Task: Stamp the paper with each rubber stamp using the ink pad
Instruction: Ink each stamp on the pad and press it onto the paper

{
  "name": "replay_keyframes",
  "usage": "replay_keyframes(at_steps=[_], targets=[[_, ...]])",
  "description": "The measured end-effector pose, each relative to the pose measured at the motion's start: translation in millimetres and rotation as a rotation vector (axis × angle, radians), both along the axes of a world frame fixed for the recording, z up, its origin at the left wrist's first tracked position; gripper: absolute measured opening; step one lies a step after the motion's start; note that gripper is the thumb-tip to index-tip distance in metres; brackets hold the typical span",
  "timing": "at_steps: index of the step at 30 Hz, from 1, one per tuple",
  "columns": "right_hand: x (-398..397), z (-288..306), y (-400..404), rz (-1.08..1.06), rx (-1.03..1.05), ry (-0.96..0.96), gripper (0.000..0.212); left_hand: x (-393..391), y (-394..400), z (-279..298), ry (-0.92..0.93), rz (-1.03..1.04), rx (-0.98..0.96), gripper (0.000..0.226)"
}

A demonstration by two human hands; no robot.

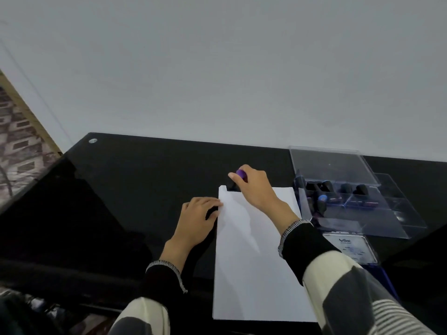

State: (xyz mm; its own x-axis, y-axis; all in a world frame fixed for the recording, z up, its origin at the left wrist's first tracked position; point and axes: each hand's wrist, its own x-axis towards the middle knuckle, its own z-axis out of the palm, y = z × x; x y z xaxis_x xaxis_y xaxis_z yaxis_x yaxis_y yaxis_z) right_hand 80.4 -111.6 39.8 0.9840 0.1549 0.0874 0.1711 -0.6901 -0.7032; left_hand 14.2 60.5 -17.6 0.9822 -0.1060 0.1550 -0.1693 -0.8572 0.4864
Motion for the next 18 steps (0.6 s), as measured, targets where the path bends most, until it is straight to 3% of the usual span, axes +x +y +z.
replay_keyframes(at_steps=[11,18], targets=[[19.8,-12.8,17.3,0.026,-0.072,-0.053,0.033,25.1,4.4,-4.8,-0.073,-0.003,-0.055,0.009],[22.0,-15.8,20.7,0.017,-0.142,-0.069,0.035,29.0,4.7,-10.0,-0.011,0.008,0.009,0.041]])
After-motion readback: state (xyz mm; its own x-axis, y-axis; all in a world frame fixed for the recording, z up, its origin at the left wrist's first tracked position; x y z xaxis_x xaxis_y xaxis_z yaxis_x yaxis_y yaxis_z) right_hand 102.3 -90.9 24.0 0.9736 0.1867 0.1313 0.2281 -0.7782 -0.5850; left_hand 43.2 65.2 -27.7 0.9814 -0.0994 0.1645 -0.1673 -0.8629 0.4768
